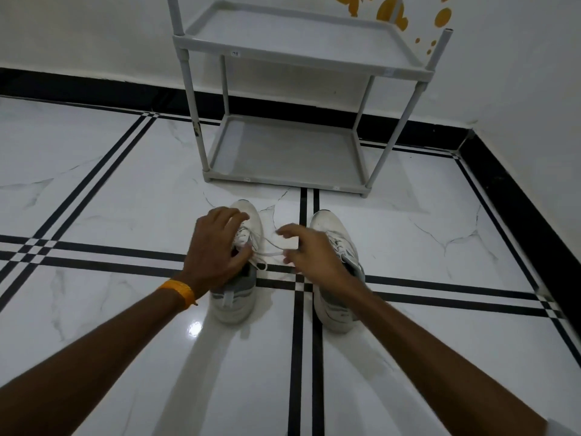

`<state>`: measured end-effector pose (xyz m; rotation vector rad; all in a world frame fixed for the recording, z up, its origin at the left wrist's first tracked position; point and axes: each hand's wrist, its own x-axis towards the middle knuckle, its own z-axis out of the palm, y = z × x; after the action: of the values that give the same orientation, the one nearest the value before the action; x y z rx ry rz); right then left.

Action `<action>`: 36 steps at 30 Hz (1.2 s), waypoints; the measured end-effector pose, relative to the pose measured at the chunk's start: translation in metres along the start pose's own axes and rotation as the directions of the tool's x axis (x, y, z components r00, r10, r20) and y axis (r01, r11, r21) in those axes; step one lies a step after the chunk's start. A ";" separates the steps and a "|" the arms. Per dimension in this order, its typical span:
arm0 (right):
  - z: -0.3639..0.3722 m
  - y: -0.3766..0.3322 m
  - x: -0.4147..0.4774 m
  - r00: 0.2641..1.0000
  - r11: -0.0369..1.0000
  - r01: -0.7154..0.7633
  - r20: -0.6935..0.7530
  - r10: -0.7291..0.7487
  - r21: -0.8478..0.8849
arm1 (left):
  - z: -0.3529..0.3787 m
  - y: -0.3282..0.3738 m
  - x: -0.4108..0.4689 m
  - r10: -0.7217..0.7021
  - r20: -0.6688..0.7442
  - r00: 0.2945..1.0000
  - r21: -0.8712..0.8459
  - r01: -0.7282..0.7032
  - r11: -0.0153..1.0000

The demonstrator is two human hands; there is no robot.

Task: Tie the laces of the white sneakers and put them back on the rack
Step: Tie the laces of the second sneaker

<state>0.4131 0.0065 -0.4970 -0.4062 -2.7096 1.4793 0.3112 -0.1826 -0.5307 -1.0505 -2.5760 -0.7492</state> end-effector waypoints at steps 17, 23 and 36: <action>-0.091 0.059 -0.011 0.862 0.853 -0.507 -0.085 0.500 -0.125 | 0.087 0.125 0.035 -0.201 0.480 0.854 -0.430 0.428 0.795; -0.094 0.065 -0.006 0.819 0.817 -0.574 -0.034 0.573 -0.062 | 0.083 0.122 0.039 -0.225 0.599 0.769 -0.484 0.571 0.663; -0.082 0.072 -0.008 0.789 0.795 -0.597 -0.101 0.607 0.111 | 0.088 0.129 0.037 -0.363 0.667 0.651 -0.551 0.758 0.348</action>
<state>0.4478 0.1089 -0.5111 -1.4241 -2.5182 1.5743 0.3729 -0.0346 -0.5417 -0.3546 -3.0456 -2.3264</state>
